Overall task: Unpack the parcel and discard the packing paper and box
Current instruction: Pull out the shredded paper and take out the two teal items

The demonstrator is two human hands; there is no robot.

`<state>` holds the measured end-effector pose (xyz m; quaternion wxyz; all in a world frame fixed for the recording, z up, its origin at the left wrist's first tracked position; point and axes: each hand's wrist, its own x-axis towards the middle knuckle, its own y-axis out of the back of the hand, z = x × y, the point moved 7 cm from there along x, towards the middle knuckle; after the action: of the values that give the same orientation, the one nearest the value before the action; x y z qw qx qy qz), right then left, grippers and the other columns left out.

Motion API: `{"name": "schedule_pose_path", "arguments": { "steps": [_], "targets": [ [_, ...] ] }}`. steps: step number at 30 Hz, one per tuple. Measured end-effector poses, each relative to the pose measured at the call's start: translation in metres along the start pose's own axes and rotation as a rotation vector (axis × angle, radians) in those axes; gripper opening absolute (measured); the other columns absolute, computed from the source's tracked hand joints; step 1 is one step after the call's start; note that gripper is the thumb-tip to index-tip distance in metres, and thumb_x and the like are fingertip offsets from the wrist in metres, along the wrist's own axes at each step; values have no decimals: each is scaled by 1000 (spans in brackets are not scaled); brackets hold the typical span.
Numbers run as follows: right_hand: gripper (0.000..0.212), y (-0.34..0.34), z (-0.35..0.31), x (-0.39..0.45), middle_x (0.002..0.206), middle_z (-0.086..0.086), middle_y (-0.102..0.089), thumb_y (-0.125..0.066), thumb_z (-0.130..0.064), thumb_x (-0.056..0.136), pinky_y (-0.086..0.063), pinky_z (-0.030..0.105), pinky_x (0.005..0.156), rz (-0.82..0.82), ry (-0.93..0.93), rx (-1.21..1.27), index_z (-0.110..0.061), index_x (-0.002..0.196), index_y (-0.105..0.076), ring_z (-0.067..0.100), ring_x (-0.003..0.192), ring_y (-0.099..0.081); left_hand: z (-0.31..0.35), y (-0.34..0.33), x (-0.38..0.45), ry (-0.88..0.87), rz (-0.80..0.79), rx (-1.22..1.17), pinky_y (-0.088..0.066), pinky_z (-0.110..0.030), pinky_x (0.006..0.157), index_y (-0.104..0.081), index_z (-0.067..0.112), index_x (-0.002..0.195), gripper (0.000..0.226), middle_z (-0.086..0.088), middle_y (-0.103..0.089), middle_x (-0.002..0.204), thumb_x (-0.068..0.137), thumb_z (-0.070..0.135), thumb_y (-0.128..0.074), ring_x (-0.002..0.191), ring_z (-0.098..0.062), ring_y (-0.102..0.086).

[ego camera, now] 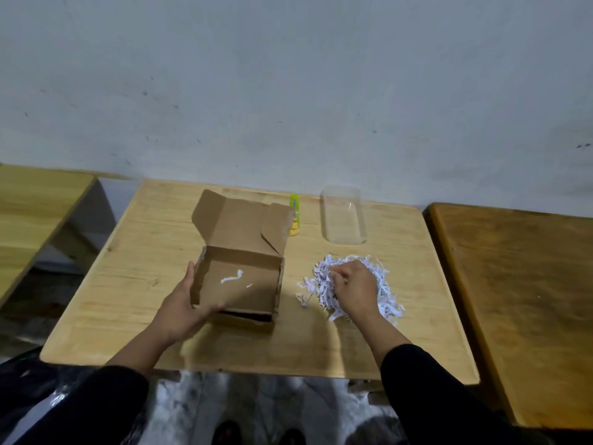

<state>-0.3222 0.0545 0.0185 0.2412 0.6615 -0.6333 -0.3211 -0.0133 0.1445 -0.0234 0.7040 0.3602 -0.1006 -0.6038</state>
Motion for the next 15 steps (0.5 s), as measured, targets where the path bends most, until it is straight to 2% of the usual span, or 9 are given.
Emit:
{"name": "schedule_pose_path", "arguments": {
  "steps": [2, 4, 5, 7, 8, 10, 13, 15],
  "targets": [
    [10, -2, -3, 4, 94, 10, -63, -65, -9, 83, -36, 21, 71, 21, 3, 29, -2, 78, -71, 24, 91, -60, -3, -1, -1, 15, 5, -33, -27, -23, 102, 1, 13, 148, 111, -9, -28, 152, 71, 23, -79, 136, -22, -34],
    [8, -8, -12, 7, 85, 5, -54, -67, -8, 79, -38, 25, 68, 14, 37, 48, -4, 71, -66, 21, 81, -54, -5, -2, -1, 24, 0, -67, -23, -20, 102, 2, 15, 148, 111, -7, -25, 153, 72, 23, -78, 137, -20, -29],
    [8, -13, -18, 8, 84, 4, -52, -68, -8, 77, -36, 24, 66, 3, 66, 52, -5, 71, -65, 19, 78, -51, -6, -2, -1, 28, -4, -75, -22, -19, 102, 3, 16, 148, 111, -7, -23, 154, 73, 23, -77, 138, -19, -28],
    [5, -26, -36, 8, 83, 4, -52, -68, -7, 76, -32, 10, 61, -35, 150, 72, -6, 73, -65, 16, 75, -49, -5, -3, -1, 38, -18, -79, -22, -20, 102, 5, 18, 148, 111, -6, -21, 154, 73, 25, -77, 138, -20, -27],
    [2, -34, -46, 8, 83, 4, -54, -68, -7, 76, -33, 6, 62, -61, 202, 78, -6, 75, -66, 16, 76, -50, -6, -3, 0, 45, -21, -86, -22, -20, 102, 6, 19, 148, 112, -6, -21, 154, 73, 26, -77, 138, -20, -27],
    [6, -53, -68, 6, 86, 9, -61, -69, -7, 76, -34, 8, 67, -122, 324, 34, -6, 82, -70, 18, 79, -55, -6, -3, -1, 67, -33, -115, -22, -20, 102, 8, 21, 148, 113, -4, -20, 155, 72, 28, -77, 137, -19, -26],
    [18, -88, -98, 2, 91, 15, -67, -70, -5, 74, -44, 25, 81, -227, 525, -78, -4, 91, -72, 27, 87, -62, -6, -3, -1, 82, -58, -157, -23, -20, 101, 9, 23, 147, 115, -3, -20, 155, 71, 27, -78, 137, -17, -26],
    [25, -111, -111, 1, 102, 15, -66, -66, -6, 77, -43, 31, 91, -346, 586, -164, -5, 102, -71, 29, 99, -60, -5, -2, -1, 79, -56, -136, -21, -17, 99, 10, 21, 147, 115, -3, -19, 155, 72, 25, -77, 138, -17, -24]
  ]
}}
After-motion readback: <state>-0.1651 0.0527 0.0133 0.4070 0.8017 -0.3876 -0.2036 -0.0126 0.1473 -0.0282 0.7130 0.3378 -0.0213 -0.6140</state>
